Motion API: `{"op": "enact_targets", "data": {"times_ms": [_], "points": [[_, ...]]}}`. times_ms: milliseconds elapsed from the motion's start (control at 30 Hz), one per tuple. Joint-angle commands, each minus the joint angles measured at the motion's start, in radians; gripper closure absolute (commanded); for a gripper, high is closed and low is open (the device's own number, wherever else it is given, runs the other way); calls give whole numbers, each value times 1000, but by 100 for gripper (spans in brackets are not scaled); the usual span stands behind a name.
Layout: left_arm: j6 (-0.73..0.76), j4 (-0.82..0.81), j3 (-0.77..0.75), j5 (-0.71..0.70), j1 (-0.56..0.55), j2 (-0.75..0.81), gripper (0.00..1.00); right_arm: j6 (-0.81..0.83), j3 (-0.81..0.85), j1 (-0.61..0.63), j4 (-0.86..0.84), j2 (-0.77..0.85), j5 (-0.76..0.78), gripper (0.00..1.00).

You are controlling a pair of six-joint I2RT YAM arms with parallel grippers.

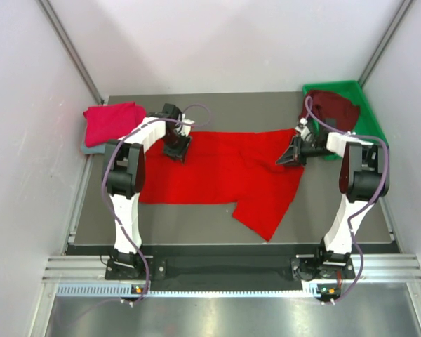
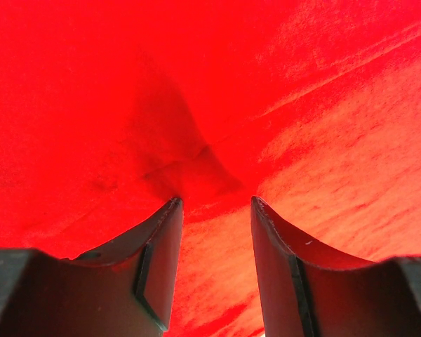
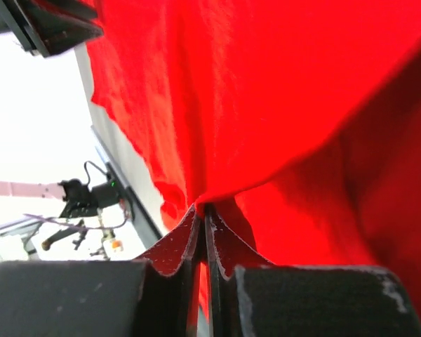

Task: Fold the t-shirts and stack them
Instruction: Fold the tshirt

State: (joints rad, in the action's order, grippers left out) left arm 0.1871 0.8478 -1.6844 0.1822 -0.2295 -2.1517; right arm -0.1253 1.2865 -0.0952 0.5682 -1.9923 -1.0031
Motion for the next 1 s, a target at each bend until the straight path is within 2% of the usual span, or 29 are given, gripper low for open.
{"op": "enact_targets", "data": {"times_ms": [0, 33, 67, 100, 133, 167, 467, 967], "points": [[-8, 4, -41, 36, 7, -7, 51, -19, -44, 15, -10, 90, 3, 95], [-9, 2, -43, 37, 7, -8, 51, -8, -39, 14, 1, 98, 4, 86], [-12, 2, -44, 39, 6, -10, 51, 13, -32, 14, 7, 98, 12, 67], [-12, 2, -43, 42, 7, -8, 51, 29, -23, 14, 16, 99, 23, 67], [-14, 0, -44, 43, 7, -8, 51, 42, 6, 11, 30, 98, 35, 59], [-14, -1, -44, 45, 7, -8, 51, 62, 20, 6, 35, 95, 56, 57], [-12, 7, -29, 49, 13, 10, 51, 116, 186, -84, 35, 47, 178, 56], [5, 20, -23, 26, 13, -2, 51, 112, 393, -60, -27, -184, 227, 58]]}}
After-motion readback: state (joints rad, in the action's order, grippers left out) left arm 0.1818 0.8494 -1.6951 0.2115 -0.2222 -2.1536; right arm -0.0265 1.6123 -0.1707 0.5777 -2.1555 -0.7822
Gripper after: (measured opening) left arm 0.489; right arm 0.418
